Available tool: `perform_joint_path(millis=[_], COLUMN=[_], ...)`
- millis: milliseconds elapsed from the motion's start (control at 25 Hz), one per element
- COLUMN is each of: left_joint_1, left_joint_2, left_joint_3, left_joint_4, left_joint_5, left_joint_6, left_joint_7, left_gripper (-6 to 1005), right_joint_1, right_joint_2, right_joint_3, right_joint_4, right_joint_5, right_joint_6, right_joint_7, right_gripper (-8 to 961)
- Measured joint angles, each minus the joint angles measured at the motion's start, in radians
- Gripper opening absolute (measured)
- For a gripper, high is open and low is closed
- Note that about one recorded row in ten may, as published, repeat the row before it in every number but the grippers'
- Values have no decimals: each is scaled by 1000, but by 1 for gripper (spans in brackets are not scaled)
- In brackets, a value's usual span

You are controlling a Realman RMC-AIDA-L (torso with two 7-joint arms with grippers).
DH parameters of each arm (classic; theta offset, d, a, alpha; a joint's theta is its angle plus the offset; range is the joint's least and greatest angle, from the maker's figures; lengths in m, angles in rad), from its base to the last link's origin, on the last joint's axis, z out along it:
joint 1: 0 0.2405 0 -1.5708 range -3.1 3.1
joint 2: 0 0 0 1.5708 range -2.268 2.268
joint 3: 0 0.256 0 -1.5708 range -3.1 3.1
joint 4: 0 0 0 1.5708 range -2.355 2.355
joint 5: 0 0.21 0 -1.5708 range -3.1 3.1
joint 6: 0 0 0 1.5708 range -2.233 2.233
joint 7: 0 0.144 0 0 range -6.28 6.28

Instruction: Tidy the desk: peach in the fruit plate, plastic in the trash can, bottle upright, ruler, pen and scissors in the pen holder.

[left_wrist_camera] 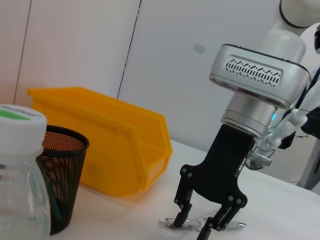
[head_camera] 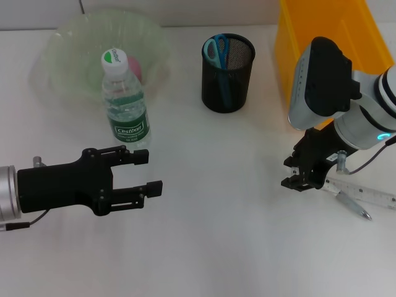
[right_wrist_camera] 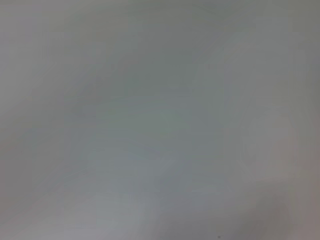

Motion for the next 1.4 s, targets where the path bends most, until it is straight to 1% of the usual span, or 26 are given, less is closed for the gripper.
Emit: perform_joint_path(millis=[360, 680, 800, 1040, 1400], left_joint_1=[1, 1, 0, -3, -3], left_joint_2=[0, 0, 0, 0, 0], left_joint_3=[0, 0, 0, 0, 0], left_joint_4=[0, 0, -1, -2, -2], left_joint_5=[0, 0, 0, 0, 0], left_joint_6=[-5, -6, -7, -6, -4], left_joint_7=[0, 2, 2, 2, 1], left_gripper=[729, 729, 729, 729, 729], right_joint_1=[-7, -64, -89, -128, -165], right_joint_2=[0, 1, 1, 4, 5], right_joint_3=[13, 33, 64, 161, 287], right_joint_4=[-20, -124, -174, -250, -296], right_joint_5=[1, 25, 40, 82, 176], right_joint_6=[4, -4, -17, -55, -92], right_joint_7=[0, -1, -5, -28, -77], right_gripper=[376, 375, 375, 374, 373])
